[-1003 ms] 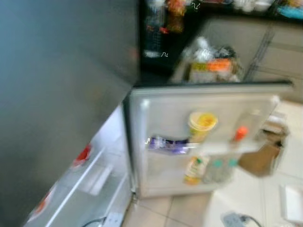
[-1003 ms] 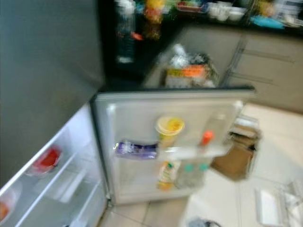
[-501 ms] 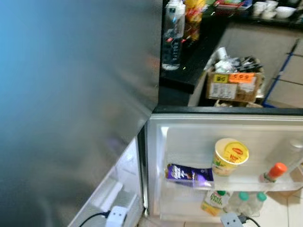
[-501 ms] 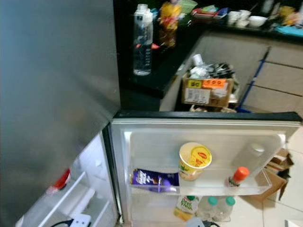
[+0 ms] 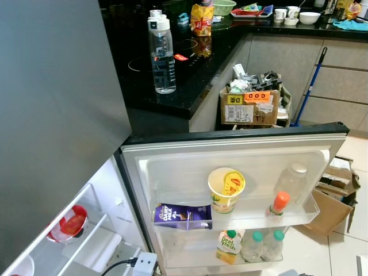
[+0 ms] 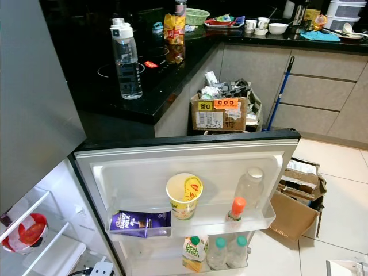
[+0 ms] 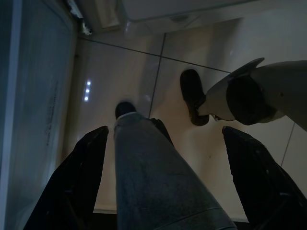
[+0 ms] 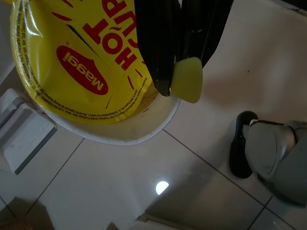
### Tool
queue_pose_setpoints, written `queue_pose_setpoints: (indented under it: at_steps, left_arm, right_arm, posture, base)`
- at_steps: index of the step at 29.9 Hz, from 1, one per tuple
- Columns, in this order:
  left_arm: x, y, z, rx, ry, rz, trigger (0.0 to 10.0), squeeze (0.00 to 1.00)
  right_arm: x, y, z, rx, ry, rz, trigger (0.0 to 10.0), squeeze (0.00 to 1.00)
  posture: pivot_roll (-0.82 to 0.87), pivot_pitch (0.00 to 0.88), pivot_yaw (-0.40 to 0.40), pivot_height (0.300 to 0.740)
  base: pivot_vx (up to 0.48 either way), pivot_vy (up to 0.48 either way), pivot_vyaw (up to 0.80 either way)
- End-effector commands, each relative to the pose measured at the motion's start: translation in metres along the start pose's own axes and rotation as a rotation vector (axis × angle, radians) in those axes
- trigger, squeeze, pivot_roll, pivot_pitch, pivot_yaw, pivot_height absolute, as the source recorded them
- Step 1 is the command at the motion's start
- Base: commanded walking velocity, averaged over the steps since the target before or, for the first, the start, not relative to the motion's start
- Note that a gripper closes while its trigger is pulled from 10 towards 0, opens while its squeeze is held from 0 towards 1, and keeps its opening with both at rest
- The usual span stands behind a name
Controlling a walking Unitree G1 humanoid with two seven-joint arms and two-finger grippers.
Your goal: Restocking fridge
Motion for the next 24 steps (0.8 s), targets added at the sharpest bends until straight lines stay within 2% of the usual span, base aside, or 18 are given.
queue_pose_setpoints:
  at_steps: [1, 9, 18, 20, 24]
  left_arm:
    - [-0.001, 0.005, -0.001, -0.005, 0.007, 0.020, 10.0, 0.00]
    - [-0.001, 0.005, -0.001, -0.007, 0.008, 0.027, 10.0, 0.00]
    - [0.001, -0.001, 0.001, 0.000, -0.001, 0.003, 10.0, 0.00]
    - [0.001, -0.004, 0.001, 0.025, 0.009, -0.020, 10.0, 0.00]
    - [0.001, -0.004, 0.000, -0.003, 0.006, -0.005, 10.0, 0.00]
  right_arm:
    - [0.001, 0.002, 0.004, 0.004, -0.010, 0.004, 10.0, 0.00]
    - [0.001, 0.002, 0.009, -0.024, -0.030, 0.019, 10.0, 0.00]
    - [0.003, 0.005, 0.033, -0.101, -0.114, 0.099, 10.0, 0.00]
    - [0.004, 0.003, 0.036, -0.102, -0.121, 0.096, 10.0, 0.00]
    - [0.004, 0.004, 0.037, -0.110, -0.127, 0.104, 10.0, 0.00]
  posture:
    - [-0.12, 0.000, 0.010, 0.740]
    - [-0.13, 0.000, 0.009, 0.740]
    - [-0.13, 0.000, 0.003, 0.740]
    - [-0.14, 0.000, 0.001, 0.740]
    - [-0.14, 0.000, 0.001, 0.740]
  base:
    - [0.000, 0.000, 0.00]
    - [0.000, 0.000, 0.00]
    - [0.000, 0.000, 0.00]
    - [0.000, -0.469, 0.00]
    - [0.000, -0.461, 0.00]
Point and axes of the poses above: a point about 5 cm out from each wrist's last joint towards the gripper, its own x axis pointing out of the wrist towards the gripper, its own z axis along the axis of the wrist's last joint, y = z × x, the point moved 2 cm from there along x, pointing out of the wrist towards the gripper, and after that the axes turned 2 degrees about -x, right-handed, at the moved point
